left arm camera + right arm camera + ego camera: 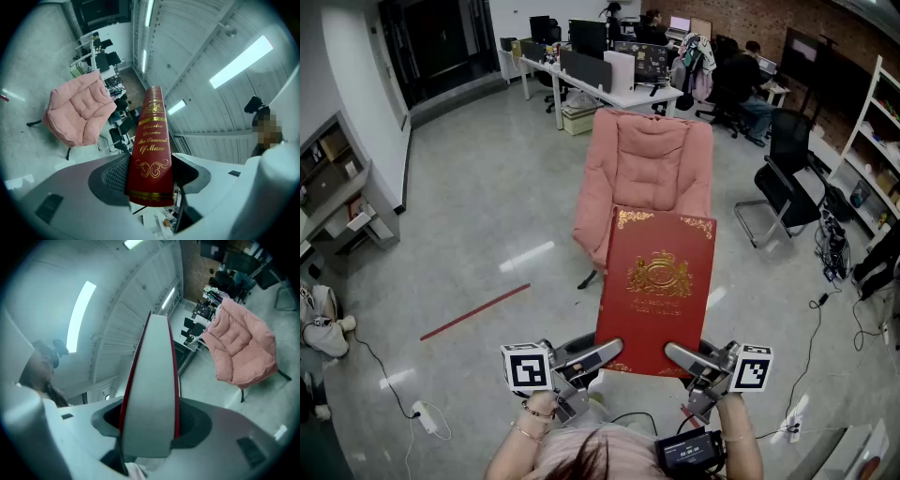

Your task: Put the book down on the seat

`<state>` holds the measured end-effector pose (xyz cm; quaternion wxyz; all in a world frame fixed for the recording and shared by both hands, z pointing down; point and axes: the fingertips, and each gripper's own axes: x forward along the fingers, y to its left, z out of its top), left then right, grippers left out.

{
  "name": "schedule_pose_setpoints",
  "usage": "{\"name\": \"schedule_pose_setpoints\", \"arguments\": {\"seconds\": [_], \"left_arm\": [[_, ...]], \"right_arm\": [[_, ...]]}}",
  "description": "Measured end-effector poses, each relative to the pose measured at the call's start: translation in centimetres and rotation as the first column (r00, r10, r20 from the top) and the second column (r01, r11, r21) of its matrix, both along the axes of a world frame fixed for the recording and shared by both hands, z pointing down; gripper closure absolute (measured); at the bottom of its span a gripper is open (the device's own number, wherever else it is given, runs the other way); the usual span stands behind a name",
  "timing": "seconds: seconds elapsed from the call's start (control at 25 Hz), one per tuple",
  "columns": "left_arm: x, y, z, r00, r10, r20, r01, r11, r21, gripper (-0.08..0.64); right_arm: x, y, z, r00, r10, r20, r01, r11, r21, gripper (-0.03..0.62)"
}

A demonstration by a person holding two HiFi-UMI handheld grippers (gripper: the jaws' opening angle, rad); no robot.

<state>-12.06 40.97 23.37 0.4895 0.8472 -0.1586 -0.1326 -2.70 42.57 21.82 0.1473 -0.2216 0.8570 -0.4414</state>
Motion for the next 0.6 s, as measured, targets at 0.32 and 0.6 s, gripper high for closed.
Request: {"name": "schedule_pose_setpoints", "arguments": {"seconds": [0.32,0.6], "left_arm": [[-3.8,-1.5,1.2,1.0,0.019,-0.017,-0.02,1.0,-0.014,0.299],[-5.8,-3.3,1.7,0.998,0.048,-0.04,-0.049,0.999,-0.021,0.301]], "right_arm": [[-3.9,-1.4,1.0,1.0,0.017,-0.015,-0.017,1.0,-0.017,0.331],[-6.1,-2.8,1.3,0.998,0.044,-0.033,-0.044,0.999,0.0,0.33]]}}
